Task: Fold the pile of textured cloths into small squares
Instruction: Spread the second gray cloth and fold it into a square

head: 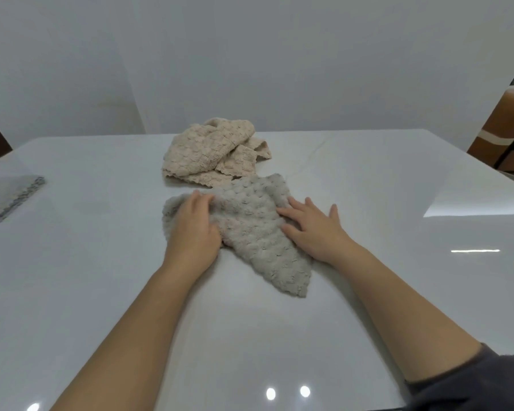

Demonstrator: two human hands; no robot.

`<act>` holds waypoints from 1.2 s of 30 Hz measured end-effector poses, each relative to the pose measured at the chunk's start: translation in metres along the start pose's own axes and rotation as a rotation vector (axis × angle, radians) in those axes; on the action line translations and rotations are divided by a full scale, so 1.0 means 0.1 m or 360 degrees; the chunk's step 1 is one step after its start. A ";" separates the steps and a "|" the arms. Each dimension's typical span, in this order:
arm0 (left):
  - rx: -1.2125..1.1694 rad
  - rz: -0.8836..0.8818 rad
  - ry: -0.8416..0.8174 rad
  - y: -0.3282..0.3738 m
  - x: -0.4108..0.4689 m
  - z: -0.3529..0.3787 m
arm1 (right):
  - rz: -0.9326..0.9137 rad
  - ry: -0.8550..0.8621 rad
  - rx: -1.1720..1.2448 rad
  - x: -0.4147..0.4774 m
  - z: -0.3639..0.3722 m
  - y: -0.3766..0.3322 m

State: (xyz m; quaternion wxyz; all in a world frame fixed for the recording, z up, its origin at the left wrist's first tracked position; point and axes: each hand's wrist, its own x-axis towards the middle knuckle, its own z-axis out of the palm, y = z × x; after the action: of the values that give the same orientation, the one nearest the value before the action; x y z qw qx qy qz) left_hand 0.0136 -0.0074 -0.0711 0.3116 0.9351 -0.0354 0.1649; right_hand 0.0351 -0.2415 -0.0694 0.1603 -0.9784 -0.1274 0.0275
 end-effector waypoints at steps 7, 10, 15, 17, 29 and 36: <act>0.0463 -0.0349 -0.0117 -0.18 0.03 -0.08 | 0.0419 0.0196 -0.0162 -0.06 -0.11 0.08; 0.0309 -0.0148 0.0049 -0.14 0.04 -0.21 | 0.0285 0.0562 -0.0009 -0.08 -0.14 0.10; 0.0006 -0.0070 -0.0072 0.07 -0.04 -0.33 | -0.0164 0.0514 0.0219 -0.10 -0.07 -0.11; -0.0053 -0.0113 -0.0390 0.15 -0.08 -0.33 | -0.0267 0.0358 0.0114 -0.11 -0.03 -0.16; 0.0058 0.0116 -0.0312 0.19 -0.07 -0.27 | -0.0452 0.0183 0.0393 -0.16 -0.09 -0.21; 0.0200 -0.0184 0.0050 0.07 -0.01 -0.24 | 0.0017 0.0658 0.0299 -0.10 -0.08 -0.09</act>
State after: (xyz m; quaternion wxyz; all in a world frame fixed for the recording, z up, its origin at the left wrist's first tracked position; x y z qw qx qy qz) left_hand 0.0044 0.0010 -0.0492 0.2617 0.9506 0.0338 0.1632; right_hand 0.0241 -0.2378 -0.0591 0.2732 -0.9447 -0.0836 -0.1612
